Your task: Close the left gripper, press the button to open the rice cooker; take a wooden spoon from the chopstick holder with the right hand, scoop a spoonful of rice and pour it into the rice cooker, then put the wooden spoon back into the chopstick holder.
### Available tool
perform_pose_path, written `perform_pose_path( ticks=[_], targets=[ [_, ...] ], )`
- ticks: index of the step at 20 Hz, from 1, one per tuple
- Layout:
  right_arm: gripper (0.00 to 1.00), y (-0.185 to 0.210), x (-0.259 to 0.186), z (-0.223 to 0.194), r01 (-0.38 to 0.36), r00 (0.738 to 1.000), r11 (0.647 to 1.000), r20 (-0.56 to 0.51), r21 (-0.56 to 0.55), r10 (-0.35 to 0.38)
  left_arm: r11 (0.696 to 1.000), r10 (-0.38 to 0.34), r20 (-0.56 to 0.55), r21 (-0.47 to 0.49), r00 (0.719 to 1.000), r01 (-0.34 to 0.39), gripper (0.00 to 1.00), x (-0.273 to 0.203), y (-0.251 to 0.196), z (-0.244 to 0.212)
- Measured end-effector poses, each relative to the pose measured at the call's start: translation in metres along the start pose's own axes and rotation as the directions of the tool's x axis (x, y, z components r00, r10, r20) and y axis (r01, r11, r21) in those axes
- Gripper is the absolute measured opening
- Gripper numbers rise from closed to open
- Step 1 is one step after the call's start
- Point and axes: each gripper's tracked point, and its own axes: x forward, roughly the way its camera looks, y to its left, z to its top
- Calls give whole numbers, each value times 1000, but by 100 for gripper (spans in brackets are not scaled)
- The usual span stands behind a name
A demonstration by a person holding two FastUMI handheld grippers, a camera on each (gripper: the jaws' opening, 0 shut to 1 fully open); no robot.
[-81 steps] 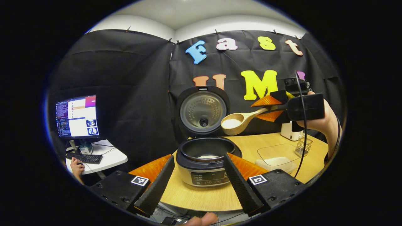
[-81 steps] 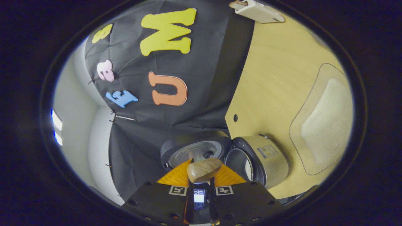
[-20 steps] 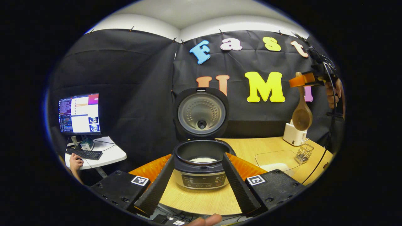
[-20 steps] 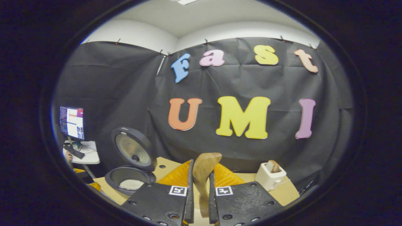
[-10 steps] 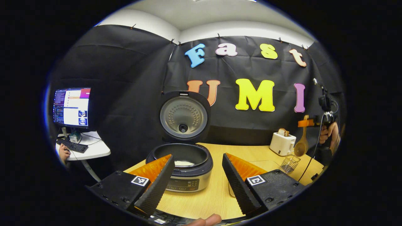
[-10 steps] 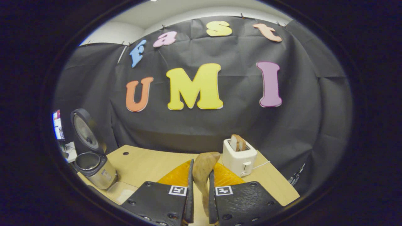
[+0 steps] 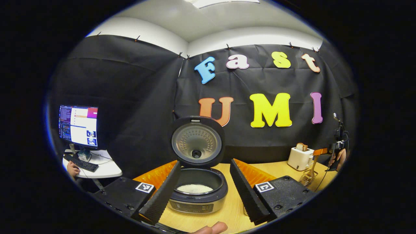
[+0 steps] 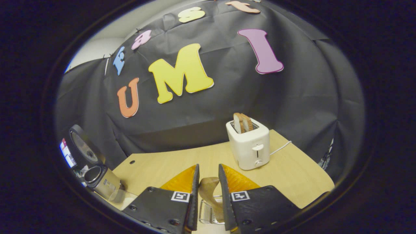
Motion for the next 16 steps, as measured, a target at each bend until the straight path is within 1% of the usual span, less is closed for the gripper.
perform_pose_path(
  ticks=[1,3,4,5,6,7,9,11,12,13,14,15,16],
  targets=[
    [33,-7,2,4,16,1000,1000,17,-1,-16,1000,18,6,22,1000,-18,97,9,4,10],
    [48,-14,-1,15,31,998,999,50,-5,-31,997,45,24,58,999,-46,97,28,7,31],
    [65,-15,-4,18,39,998,999,57,-13,-38,995,54,38,76,998,-57,96,40,8,44],
    [77,-18,-6,21,49,997,999,65,-22,-47,994,59,50,92,997,-63,97,53,7,56],
    [84,-18,-10,25,53,996,998,72,-37,-50,992,64,48,104,997,-68,97,64,6,64],
    [96,-18,-14,29,57,995,997,81,-55,-52,992,59,49,112,997,-64,96,77,4,72],
    [95,-20,-23,37,68,993,994,105,-86,-59,990,52,48,127,998,-57,96,104,-4,87],
    [96,-19,-35,38,65,991,992,122,-108,-52,989,62,46,135,997,-68,98,136,-3,96],
    [96,-19,-41,36,59,991,991,126,-117,-44,988,65,46,137,997,-71,95,151,-3,100],
    [96,-20,-47,34,56,991,991,131,-124,-40,987,77,45,136,996,-83,98,166,-2,102],
    [96,-23,-53,32,56,990,990,138,-130,-38,986,88,45,135,995,-93,97,182,3,104],
    [91,-26,-59,31,58,989,989,144,-133,-39,987,97,39,128,995,-101,97,199,6,104],
    [91,-29,-63,29,60,988,989,149,-133,-40,986,106,33,124,994,-110,98,215,10,104]
  ],
)
